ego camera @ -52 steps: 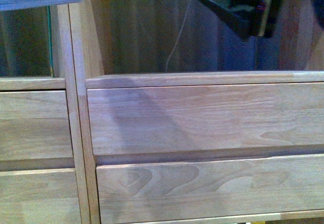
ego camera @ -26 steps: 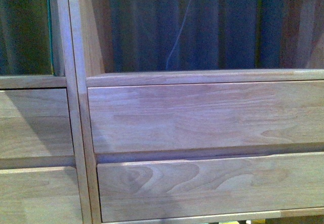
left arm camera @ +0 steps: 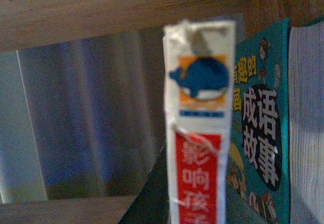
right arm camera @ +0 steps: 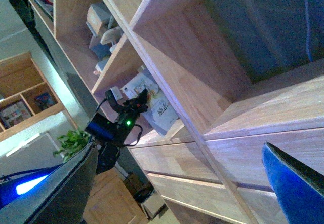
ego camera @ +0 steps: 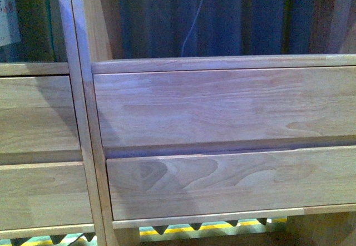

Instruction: Organize books on shelf

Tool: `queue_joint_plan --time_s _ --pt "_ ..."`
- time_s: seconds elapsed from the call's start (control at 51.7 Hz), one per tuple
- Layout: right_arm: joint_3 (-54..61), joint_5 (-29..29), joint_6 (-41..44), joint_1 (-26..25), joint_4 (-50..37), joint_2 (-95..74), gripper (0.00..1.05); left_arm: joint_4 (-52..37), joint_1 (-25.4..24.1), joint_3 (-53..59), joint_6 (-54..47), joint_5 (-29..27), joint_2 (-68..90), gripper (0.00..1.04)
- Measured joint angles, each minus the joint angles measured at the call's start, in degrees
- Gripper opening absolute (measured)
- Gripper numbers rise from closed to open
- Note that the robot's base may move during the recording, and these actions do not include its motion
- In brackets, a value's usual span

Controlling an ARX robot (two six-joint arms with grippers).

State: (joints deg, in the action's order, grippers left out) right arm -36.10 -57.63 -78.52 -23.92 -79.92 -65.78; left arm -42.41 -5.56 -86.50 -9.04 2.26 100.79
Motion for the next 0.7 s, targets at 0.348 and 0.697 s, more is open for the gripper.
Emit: queue_joint_plan --time_s 0.348,0.697 --pt "0.22 -0.07 0.0 0.0 -0.02 -0.02 0.98 7.21 1.95 -16.57 -3.3 -2.49 11.47 0.06" --pt "0.22 -0.07 0.0 0.02 -0.04 -0.02 0.98 12.83 4.44 -24.61 -4.11 -3.48 17.77 0.06"
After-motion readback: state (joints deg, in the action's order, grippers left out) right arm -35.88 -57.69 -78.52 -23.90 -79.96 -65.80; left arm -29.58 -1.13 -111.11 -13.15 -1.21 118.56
